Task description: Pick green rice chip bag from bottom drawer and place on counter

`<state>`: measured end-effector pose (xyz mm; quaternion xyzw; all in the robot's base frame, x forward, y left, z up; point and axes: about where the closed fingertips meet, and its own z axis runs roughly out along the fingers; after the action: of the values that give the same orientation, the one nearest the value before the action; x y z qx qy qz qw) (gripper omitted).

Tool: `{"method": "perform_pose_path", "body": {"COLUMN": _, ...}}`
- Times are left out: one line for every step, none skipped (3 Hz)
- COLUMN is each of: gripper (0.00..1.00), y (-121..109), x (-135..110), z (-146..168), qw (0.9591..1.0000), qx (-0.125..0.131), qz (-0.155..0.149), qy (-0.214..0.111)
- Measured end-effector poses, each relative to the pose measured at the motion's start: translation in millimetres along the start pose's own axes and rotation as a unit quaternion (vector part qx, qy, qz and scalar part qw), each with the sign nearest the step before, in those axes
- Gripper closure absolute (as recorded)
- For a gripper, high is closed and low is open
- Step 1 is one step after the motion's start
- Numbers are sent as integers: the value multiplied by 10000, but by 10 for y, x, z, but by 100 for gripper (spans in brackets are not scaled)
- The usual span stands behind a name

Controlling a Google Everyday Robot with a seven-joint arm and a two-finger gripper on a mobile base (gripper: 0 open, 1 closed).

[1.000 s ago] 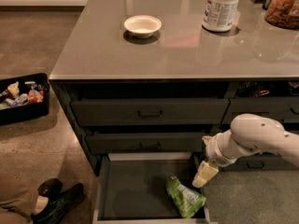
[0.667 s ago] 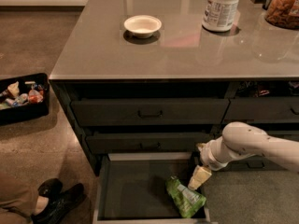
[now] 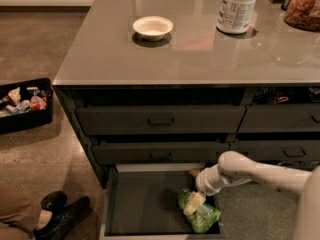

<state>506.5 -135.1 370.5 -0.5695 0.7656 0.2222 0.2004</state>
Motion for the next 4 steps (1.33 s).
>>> {"method": "perform_pose_path", "body": {"gripper": 0, "y": -122, "x": 167, "z": 704, "qw": 10000, "qx": -35, "qz": 44, "qy": 18}}
{"method": "perform_pose_path", "body": {"gripper": 0, "y": -422, "x": 418, "z": 1172, "qw": 9988, "qx": 191, "qz": 297, "qy": 352}}
{"method": "perform_pose_path", "body": {"gripper": 0, "y": -671, "x": 787, "z": 1335, "qw": 9929, "qx": 462, "qz": 738, "qy": 810}}
{"method": "perform_pose_path", "body": {"gripper": 0, "y": -691, "x": 1150, "z": 1379, "qw": 9858, "qx": 612, "qz": 1138, "qy": 1074}}
